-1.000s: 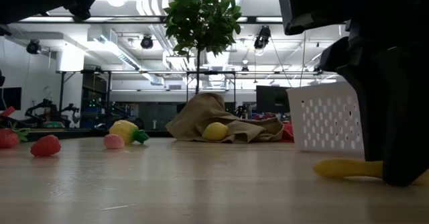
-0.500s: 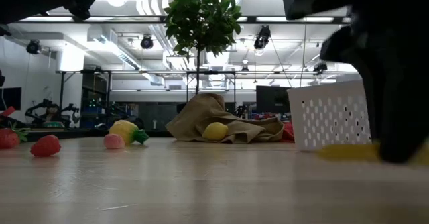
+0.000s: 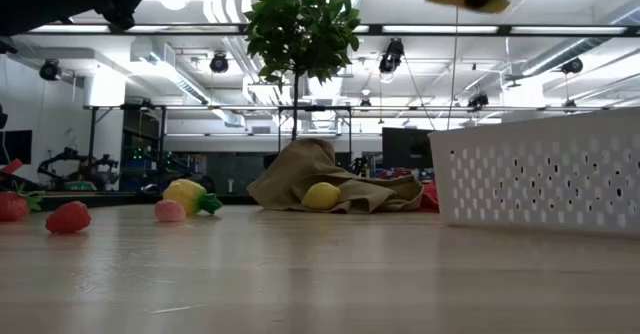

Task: Pick and placing Produce into tupperware
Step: Put the yellow corn into the white bin

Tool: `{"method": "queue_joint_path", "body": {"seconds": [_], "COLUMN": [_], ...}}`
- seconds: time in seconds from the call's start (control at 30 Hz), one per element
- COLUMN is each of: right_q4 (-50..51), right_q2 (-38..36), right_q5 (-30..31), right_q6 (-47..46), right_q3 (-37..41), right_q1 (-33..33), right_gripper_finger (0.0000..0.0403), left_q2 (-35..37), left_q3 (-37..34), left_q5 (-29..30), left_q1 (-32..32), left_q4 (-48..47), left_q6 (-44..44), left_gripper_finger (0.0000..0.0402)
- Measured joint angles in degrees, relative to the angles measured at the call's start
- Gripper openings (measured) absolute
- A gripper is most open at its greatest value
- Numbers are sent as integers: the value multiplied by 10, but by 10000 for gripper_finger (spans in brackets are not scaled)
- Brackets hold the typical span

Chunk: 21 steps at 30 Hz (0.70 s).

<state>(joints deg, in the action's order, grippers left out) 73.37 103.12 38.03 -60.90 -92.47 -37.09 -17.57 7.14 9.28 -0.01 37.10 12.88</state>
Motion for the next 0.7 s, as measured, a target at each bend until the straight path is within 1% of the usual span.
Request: {"method": "queue_joint_path", "body": {"seconds": [0.07, 0.2, 0.3, 0.57, 0.7], "right_q4": [26, 61, 63, 58, 53], "right_q2": [-28, -68, -91, -124, -127], "right_q5": [11, 11, 6, -75, -129], "right_q6": [-23, -61, -85, -139, -151], "right_q3": [7, 30, 64, 179, 216], "right_q1": [2, 12, 23, 42, 41], "right_gripper_finger": [17, 17, 17, 17, 17], "left_q2": [1, 1, 1, 2, 2], "left_q3": [0, 0, 0, 0, 0], "left_q5": [0, 0, 0, 0, 0], "left_q1": [0, 0, 0, 0, 0], "left_q4": [0, -1, 0, -1, -1], "left_q6": [0, 0, 0, 0, 0], "left_gripper_finger": [176, 176, 176, 176, 176]}}
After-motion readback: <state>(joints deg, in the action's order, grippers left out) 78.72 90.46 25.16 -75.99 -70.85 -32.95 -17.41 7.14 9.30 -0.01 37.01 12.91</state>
